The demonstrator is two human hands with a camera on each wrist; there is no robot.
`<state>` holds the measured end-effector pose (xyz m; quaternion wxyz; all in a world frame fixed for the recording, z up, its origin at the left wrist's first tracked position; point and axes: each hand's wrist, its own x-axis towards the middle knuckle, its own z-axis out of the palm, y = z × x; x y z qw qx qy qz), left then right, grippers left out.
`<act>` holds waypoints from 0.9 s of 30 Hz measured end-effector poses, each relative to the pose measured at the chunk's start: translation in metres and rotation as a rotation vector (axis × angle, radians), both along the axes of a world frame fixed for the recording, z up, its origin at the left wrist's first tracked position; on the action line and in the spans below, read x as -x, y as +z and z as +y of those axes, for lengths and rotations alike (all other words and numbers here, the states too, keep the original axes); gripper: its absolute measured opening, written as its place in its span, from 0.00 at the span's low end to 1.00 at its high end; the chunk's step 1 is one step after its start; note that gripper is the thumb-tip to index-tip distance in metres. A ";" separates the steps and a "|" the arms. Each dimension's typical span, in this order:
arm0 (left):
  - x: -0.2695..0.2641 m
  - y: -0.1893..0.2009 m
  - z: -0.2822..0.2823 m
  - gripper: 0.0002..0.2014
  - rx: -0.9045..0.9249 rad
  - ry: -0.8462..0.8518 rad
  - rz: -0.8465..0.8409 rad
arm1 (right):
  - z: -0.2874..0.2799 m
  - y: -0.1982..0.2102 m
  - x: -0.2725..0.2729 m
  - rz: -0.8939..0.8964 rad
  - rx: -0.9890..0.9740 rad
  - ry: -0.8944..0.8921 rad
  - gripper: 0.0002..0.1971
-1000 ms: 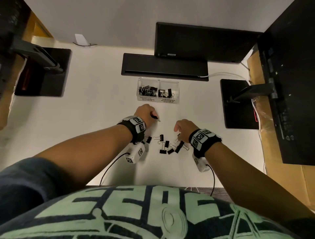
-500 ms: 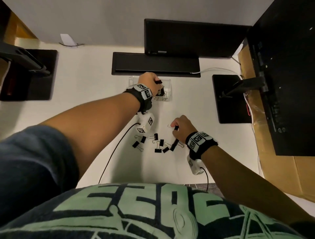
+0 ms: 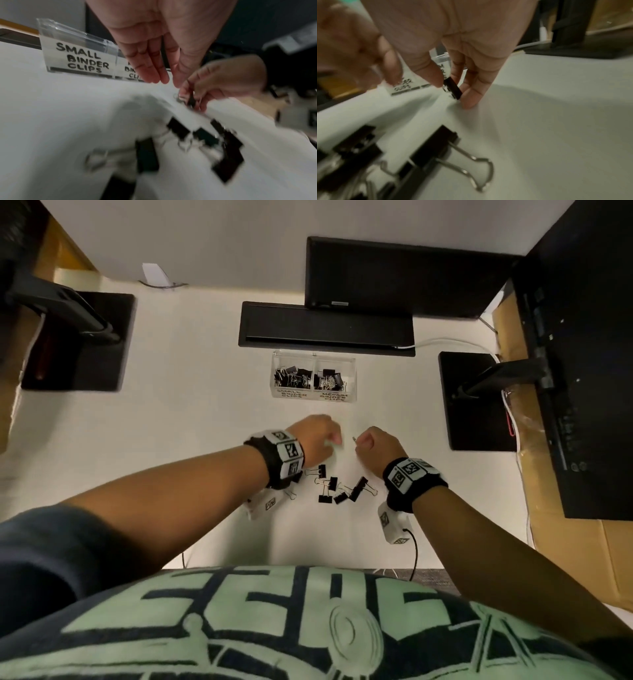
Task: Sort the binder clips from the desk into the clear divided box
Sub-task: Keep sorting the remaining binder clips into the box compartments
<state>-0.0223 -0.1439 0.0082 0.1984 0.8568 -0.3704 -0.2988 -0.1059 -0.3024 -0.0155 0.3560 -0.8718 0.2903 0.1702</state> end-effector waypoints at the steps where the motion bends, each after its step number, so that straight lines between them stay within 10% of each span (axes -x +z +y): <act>1: 0.006 -0.004 0.005 0.12 -0.031 -0.036 0.012 | -0.002 0.000 0.000 0.003 -0.030 -0.051 0.12; 12: 0.026 -0.031 0.025 0.12 -0.149 -0.140 -0.068 | -0.015 0.012 0.023 -0.006 -0.745 -0.568 0.17; 20: 0.029 -0.020 0.024 0.10 -0.094 -0.003 0.000 | -0.007 0.016 0.034 0.153 -0.106 0.206 0.13; 27: 0.040 -0.016 0.015 0.16 -0.068 -0.031 0.067 | 0.003 0.008 0.040 0.131 0.032 0.360 0.10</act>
